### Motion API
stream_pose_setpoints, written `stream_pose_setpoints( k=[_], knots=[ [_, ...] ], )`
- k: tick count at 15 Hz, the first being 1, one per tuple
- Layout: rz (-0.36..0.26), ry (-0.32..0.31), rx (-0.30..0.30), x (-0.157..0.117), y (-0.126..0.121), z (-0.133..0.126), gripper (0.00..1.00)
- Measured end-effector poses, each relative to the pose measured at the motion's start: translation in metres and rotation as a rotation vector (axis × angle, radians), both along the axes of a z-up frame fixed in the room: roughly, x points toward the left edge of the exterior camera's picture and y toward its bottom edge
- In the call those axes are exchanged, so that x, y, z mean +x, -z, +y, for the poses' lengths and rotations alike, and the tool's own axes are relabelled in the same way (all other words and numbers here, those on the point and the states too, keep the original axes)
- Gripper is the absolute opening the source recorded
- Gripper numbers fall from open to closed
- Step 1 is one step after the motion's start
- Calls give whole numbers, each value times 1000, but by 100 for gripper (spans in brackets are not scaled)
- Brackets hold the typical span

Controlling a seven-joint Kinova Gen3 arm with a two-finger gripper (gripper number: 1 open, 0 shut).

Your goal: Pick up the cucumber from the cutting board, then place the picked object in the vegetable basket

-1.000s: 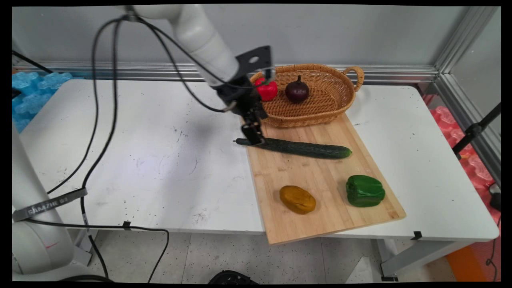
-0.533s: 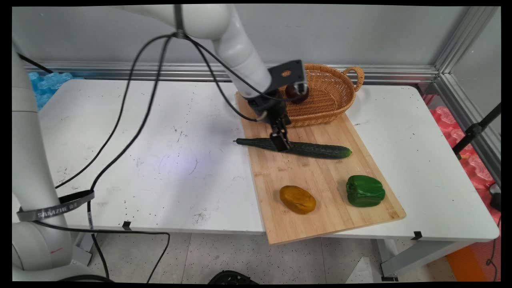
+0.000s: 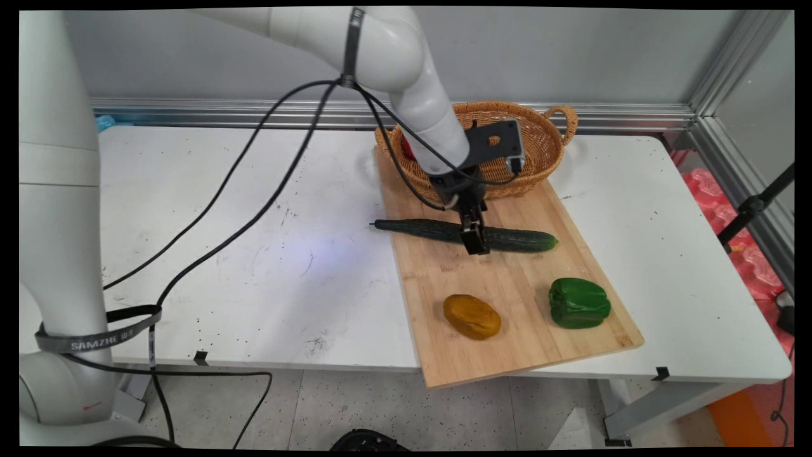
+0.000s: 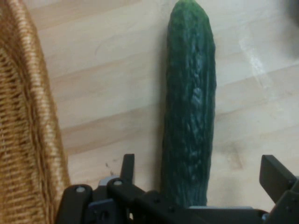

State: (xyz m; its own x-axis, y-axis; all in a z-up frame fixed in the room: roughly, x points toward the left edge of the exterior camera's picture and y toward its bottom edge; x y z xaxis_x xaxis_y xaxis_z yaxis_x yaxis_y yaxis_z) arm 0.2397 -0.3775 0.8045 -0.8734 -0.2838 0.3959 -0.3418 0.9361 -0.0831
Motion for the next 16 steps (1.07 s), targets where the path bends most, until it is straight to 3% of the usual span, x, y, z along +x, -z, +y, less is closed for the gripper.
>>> stream_pose_setpoints(
  k=[6,7,16],
  knots=[
    [-28,24,-3,-17,14,-10,100],
    [-30,26,-4,-18,15,-10,0],
    [-45,60,-9,-23,5,-13,0]
  ],
)
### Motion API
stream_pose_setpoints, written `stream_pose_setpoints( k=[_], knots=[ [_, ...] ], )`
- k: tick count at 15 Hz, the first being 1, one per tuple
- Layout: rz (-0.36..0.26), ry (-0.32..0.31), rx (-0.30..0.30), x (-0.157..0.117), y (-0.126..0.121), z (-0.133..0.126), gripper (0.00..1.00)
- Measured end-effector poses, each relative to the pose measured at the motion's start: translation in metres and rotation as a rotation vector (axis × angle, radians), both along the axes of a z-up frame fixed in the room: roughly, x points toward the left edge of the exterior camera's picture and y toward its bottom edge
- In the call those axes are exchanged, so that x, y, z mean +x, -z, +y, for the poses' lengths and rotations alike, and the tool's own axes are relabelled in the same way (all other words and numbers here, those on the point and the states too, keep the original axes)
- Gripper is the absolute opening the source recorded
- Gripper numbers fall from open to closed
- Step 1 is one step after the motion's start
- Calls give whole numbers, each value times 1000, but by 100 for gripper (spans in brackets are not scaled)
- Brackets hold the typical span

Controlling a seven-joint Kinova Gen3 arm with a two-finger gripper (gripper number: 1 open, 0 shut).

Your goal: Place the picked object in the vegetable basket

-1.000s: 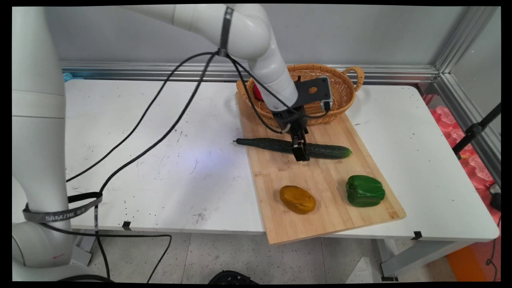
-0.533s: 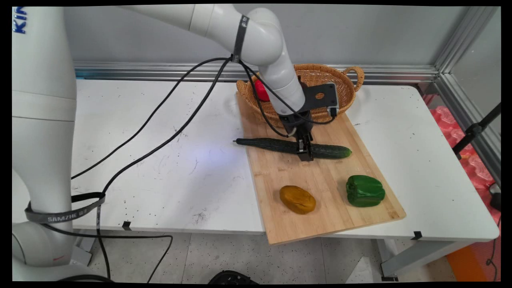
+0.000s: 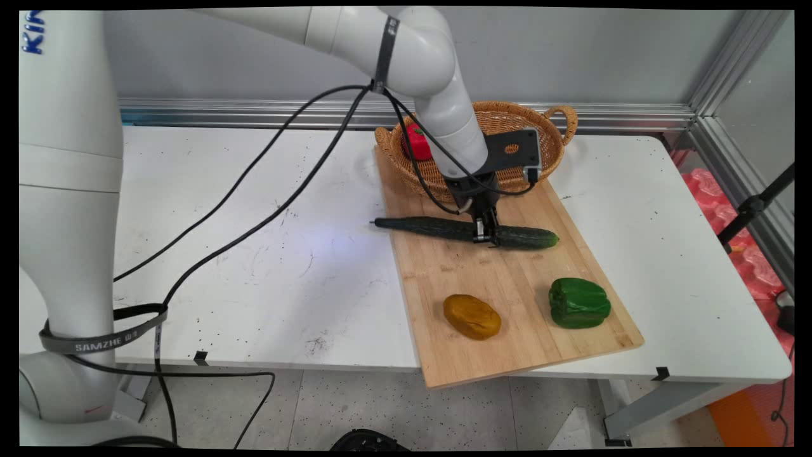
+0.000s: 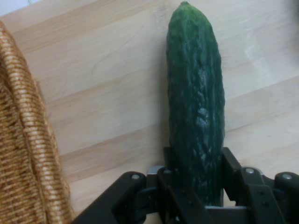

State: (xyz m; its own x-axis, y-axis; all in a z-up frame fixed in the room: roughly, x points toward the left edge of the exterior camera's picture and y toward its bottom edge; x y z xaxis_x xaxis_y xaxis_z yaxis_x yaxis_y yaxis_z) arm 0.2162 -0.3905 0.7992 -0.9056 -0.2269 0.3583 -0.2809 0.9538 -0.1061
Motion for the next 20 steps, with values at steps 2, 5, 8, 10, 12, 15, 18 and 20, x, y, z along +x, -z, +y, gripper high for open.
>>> stream_pose_setpoints(
  k=[2,5,8,10,12,15,18,20],
  knots=[
    [4,-2,1,1,-13,3,0],
    [18,-20,-5,4,-42,9,0],
    [30,-41,-17,9,-72,13,0],
    [39,-63,-28,15,-99,17,0],
    [45,-88,-38,22,-119,18,0],
    [57,-147,-51,34,-148,17,0],
    [68,-205,-57,41,-161,14,0],
    [72,-256,-64,45,-168,8,0]
  ],
)
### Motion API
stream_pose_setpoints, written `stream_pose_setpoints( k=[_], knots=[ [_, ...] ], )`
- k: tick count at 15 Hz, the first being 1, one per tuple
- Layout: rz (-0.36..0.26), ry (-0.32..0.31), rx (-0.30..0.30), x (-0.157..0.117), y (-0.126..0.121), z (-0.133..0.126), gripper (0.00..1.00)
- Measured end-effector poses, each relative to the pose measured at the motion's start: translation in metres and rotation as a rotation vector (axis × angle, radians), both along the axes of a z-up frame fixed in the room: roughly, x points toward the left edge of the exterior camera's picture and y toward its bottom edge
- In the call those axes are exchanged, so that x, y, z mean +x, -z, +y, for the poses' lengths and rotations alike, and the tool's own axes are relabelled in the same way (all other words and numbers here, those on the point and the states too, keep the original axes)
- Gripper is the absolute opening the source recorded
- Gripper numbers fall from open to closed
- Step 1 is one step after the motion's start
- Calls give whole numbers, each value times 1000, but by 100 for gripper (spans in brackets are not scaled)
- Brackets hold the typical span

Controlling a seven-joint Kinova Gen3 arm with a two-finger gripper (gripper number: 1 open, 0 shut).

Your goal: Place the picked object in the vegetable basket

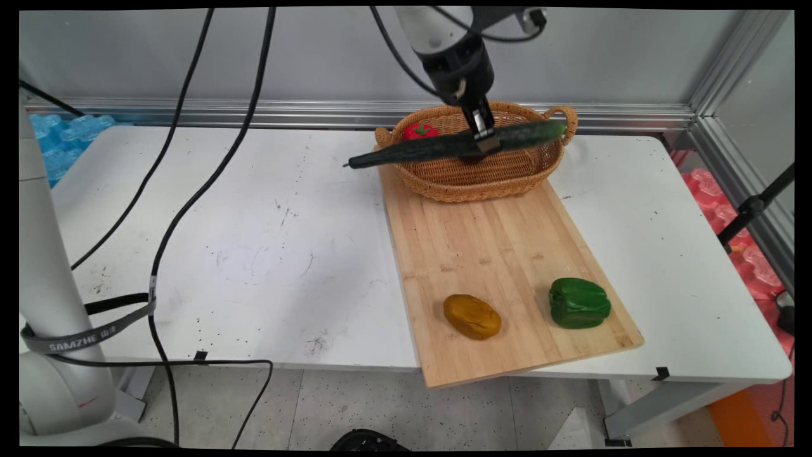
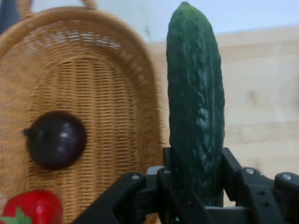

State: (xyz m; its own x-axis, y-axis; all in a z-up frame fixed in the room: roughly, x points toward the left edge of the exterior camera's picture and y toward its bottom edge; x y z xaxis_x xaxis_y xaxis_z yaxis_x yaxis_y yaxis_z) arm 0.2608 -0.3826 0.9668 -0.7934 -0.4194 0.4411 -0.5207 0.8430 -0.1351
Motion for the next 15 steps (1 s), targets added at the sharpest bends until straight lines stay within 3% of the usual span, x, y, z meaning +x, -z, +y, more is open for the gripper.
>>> stream_pose_setpoints(
  k=[8,15],
  knots=[
    [8,-174,-10,1,12,-32,0],
    [-4,-277,-10,-18,50,-77,0]
  ],
)
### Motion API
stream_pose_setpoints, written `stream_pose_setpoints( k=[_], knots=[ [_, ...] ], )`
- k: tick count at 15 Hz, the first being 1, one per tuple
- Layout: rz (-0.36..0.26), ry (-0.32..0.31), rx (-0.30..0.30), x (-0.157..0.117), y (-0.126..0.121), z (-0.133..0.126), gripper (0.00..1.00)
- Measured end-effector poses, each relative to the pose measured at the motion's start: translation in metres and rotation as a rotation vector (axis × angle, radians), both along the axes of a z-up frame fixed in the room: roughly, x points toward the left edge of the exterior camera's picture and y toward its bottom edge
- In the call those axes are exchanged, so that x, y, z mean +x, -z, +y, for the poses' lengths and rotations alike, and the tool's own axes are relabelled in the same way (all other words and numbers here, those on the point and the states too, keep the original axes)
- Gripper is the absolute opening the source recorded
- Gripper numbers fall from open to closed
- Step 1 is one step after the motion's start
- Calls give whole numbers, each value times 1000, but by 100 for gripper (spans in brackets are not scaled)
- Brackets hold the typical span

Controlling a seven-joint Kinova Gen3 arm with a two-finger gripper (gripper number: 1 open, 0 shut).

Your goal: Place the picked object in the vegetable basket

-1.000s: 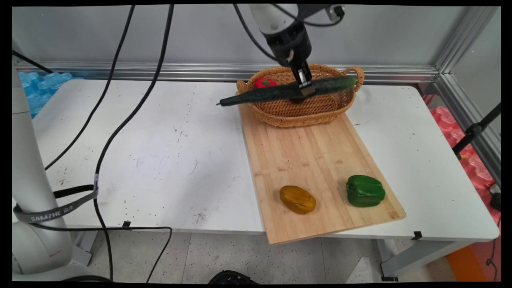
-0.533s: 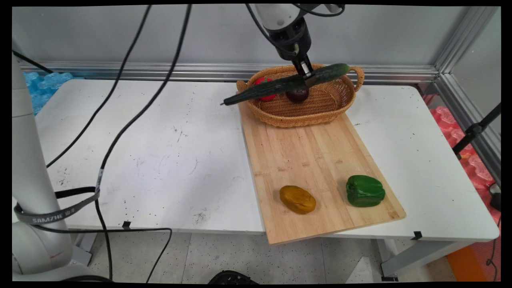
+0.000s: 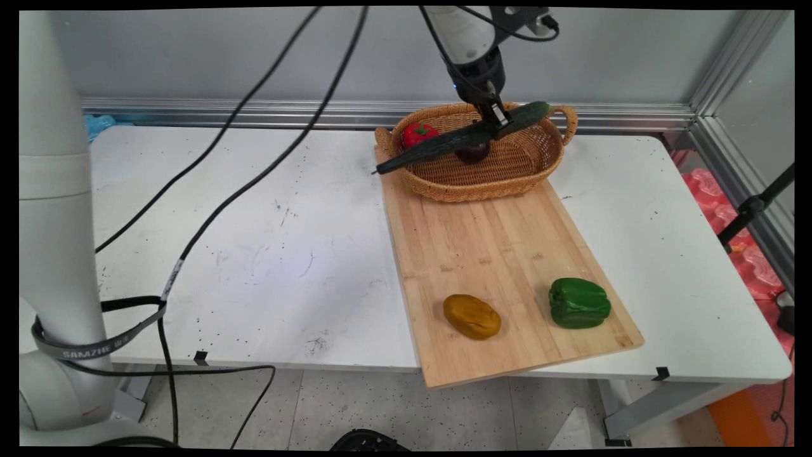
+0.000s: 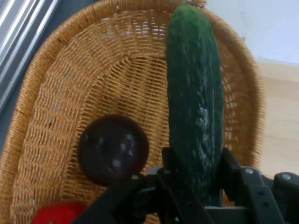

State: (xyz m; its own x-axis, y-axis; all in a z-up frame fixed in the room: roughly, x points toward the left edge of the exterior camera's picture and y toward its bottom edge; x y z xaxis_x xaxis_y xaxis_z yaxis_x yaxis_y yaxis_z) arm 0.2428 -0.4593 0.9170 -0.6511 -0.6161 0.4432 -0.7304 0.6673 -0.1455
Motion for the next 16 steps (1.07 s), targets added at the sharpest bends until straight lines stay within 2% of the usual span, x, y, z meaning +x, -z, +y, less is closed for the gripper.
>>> stream_pose_setpoints(
  k=[8,13,14,16],
  knots=[
    [-41,-24,40,-24,49,-41,0],
    [-55,-21,57,-35,68,-56,0],
    [-57,-19,58,-37,71,-58,100],
    [-60,-14,60,-39,75,-63,100]
  ],
)
